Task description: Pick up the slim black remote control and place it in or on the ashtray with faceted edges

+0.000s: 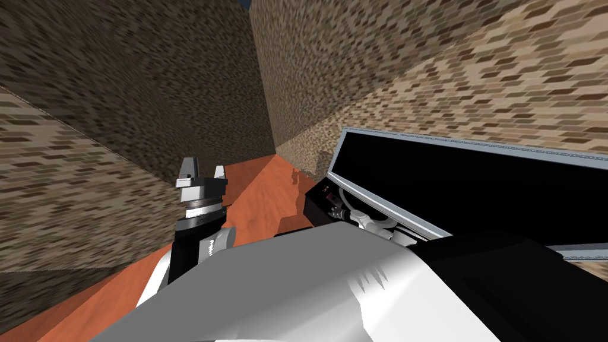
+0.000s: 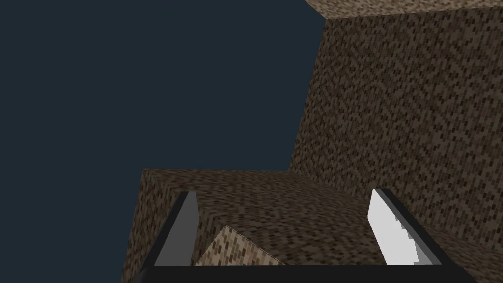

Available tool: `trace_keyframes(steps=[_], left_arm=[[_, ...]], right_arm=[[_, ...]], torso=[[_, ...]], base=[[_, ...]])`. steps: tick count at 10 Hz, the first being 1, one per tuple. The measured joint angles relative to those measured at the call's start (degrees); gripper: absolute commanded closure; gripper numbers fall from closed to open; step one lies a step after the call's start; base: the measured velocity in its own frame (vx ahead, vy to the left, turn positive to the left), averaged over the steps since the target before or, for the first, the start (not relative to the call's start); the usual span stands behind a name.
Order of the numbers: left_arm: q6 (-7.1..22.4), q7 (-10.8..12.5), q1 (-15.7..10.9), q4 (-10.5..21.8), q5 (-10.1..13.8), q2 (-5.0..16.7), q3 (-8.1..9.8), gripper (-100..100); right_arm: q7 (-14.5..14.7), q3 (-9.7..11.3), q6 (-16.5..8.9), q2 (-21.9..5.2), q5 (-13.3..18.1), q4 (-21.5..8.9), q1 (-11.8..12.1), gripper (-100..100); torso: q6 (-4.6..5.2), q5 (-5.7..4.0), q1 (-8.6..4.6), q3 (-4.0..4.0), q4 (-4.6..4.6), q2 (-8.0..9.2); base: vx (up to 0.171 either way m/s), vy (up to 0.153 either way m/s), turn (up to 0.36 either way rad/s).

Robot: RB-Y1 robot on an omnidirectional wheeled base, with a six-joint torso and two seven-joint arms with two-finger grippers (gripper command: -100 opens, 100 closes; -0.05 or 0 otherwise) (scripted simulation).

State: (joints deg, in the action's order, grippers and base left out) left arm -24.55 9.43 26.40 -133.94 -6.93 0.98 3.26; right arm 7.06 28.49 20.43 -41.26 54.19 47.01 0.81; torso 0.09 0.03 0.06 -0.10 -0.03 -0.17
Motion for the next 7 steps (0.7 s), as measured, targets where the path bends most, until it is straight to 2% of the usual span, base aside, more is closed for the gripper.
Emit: trace_keyframes(steps=[1, 3, 4, 5, 6, 7], left_arm=[[0.0, 0.0, 0.0, 0.0, 0.0, 0.0, 0.0, 0], [0.0, 0.0, 0.0, 0.0, 0.0, 0.0, 0.0, 0], [0.0, 0.0, 0.0, 0.0, 0.0, 0.0, 0.0, 0], [0.0, 0.0, 0.0, 0.0, 0.0, 0.0, 0.0, 0], [0.0, 0.0, 0.0, 0.0, 0.0, 0.0, 0.01, 0], [0.0, 0.0, 0.0, 0.0, 0.0, 0.0, 0.0, 0]], right_arm=[[-1.2, 2.4, -0.8, -1.4, 1.3, -0.9, -0.3, -100], [0.6, 2.9, 0.1, -1.0, 2.0, -5.8, -1.3, -100], [-1.5, 6.1, -1.3, -3.1, 3.4, -4.1, -0.3, -100], [-2.3, 6.6, -1.5, -4.0, 3.7, -4.4, 0.0, -100], [-1.5, 6.2, -0.8, -3.9, 3.5, -5.6, -0.2, -100], [-1.4, 7.1, -0.6, -4.4, 4.0, -6.4, -0.4, -100]], torso=[[0.0, 0.0, 0.03, -0.02, -0.01, -0.04], [0.0, -0.01, 0.0, -0.02, -0.01, -0.04], [0.01, 0.01, 0.03, -0.02, -0.01, -0.03], [0.04, 0.01, 0.02, 0.0, 0.0, 0.0], [0.04, -0.01, -0.02, 0.04, 0.01, 0.08], [0.01, -0.01, -0.03, 0.05, 0.02, 0.08]], base=[[0.051, 0.022, 0.059], [0.054, 0.024, 0.145], [0.043, 0.023, 0.044], [0.018, 0.008, -0.021], [0.022, 0.009, 0.101], [0.027, 0.005, 0.052]])
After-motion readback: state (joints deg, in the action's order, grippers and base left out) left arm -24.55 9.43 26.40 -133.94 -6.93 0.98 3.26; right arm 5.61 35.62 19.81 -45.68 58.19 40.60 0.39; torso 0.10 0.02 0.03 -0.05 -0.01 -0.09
